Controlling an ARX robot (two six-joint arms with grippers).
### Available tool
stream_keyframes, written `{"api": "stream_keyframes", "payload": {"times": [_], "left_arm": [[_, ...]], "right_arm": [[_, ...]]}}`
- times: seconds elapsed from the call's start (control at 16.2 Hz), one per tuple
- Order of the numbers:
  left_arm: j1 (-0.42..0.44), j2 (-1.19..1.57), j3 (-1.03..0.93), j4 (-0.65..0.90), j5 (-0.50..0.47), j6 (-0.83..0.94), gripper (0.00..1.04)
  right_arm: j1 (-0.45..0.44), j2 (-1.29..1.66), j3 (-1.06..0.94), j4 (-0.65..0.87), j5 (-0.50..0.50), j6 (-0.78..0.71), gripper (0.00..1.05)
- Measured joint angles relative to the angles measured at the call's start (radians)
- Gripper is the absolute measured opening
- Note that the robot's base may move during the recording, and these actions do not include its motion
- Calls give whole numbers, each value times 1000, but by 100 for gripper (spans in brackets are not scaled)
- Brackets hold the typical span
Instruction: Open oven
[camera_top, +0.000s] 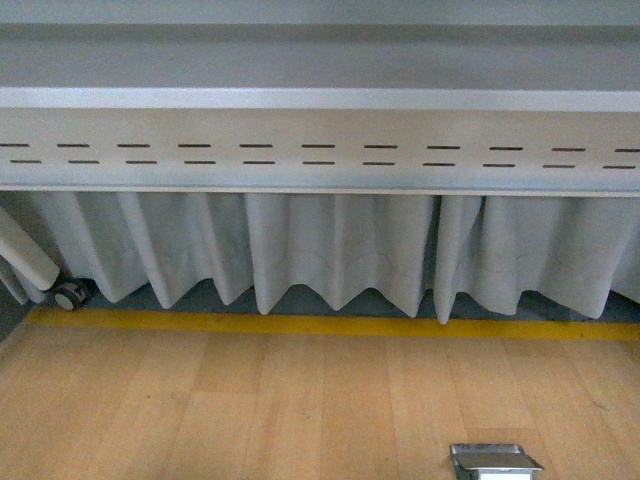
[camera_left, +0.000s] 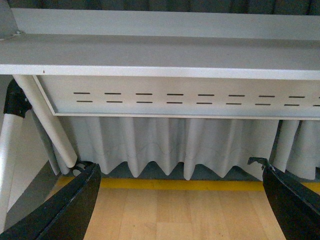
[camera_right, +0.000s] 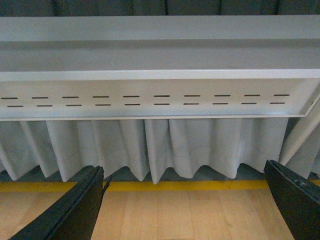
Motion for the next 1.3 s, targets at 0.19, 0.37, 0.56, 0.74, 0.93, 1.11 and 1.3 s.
{"api": "stream_keyframes", "payload": {"times": [0.19,0.37,0.56,0.74,0.93,1.11,1.3], "left_arm": [[0,0,0,0,0,0,98],[0,0,0,0,0,0,98],[0,0,0,0,0,0,98],[0,0,0,0,0,0,98],[0,0,0,0,0,0,98],[0,0,0,0,0,0,98],[0,0,0,0,0,0,98]], "right_arm": [[0,0,0,0,0,0,98],[0,0,0,0,0,0,98],[0,0,0,0,0,0,98],[0,0,0,0,0,0,98],[0,0,0,0,0,0,98],[0,0,0,0,0,0,98],[0,0,0,0,0,0,98]]}}
